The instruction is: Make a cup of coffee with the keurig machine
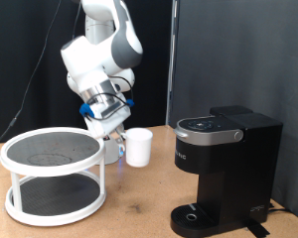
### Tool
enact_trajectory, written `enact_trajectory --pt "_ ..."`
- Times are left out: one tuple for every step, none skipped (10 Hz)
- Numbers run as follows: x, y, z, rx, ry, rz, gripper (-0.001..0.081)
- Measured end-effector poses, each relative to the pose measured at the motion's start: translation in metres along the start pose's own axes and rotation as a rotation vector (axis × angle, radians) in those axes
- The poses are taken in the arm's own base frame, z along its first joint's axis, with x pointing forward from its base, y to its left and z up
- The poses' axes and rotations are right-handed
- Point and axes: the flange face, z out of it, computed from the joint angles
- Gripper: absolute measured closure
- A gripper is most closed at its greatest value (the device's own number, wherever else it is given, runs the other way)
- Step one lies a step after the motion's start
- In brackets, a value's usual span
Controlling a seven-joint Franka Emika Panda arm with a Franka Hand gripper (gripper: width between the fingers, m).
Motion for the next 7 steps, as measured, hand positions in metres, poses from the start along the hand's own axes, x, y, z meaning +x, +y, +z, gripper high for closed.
enact_trajectory --pt "-0.001 -0.003 0.013 0.016 0.021 0.003 0.0802" --pt "-0.001 -0.006 0.026 0.027 0.035 0.006 0.0802" --pt "-0.002 -0.009 0.039 0.033 0.045 0.007 0.0802" --pt "-0.002 -0.011 0.052 0.036 0.052 0.002 0.0802" --pt "-0.003 -0.013 0.064 0.037 0.057 -0.002 0.0802" --pt "-0.004 -0.014 0.077 0.037 0.059 -0.009 0.0802" --pt "-0.006 -0.015 0.089 0.040 0.051 -0.014 0.0802"
